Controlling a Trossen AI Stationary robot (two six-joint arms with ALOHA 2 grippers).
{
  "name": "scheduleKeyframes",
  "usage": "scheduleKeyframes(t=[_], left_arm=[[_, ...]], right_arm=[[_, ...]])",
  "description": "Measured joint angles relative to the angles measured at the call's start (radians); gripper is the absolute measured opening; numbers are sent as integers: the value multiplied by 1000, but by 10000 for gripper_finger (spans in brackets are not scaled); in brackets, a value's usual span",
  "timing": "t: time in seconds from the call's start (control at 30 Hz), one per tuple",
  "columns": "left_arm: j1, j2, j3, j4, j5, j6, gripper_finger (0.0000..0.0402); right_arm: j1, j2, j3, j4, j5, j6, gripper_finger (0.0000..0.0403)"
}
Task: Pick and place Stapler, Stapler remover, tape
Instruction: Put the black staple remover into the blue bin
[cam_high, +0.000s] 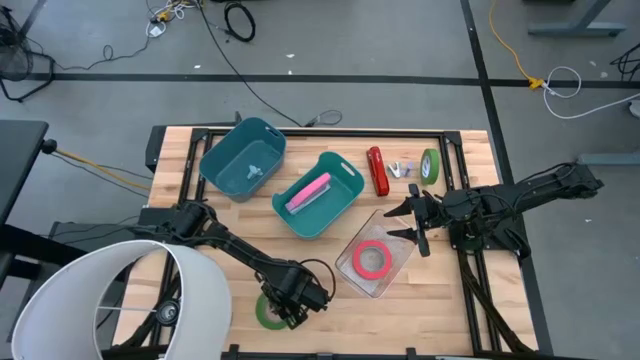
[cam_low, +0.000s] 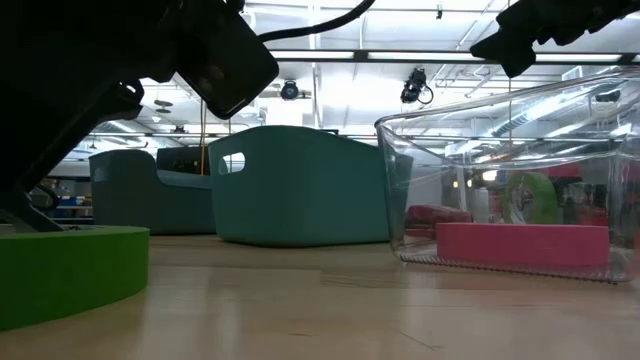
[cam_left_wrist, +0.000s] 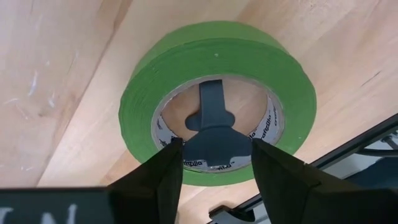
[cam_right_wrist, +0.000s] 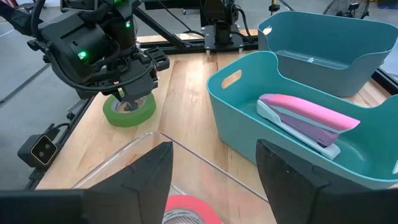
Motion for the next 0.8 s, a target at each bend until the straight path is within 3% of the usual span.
scheduleKeyframes(t=[0.8], left_arm=[[6,-3,0,-26,85,1,183]], right_arm=[[0,0,0,1,0,0,231]])
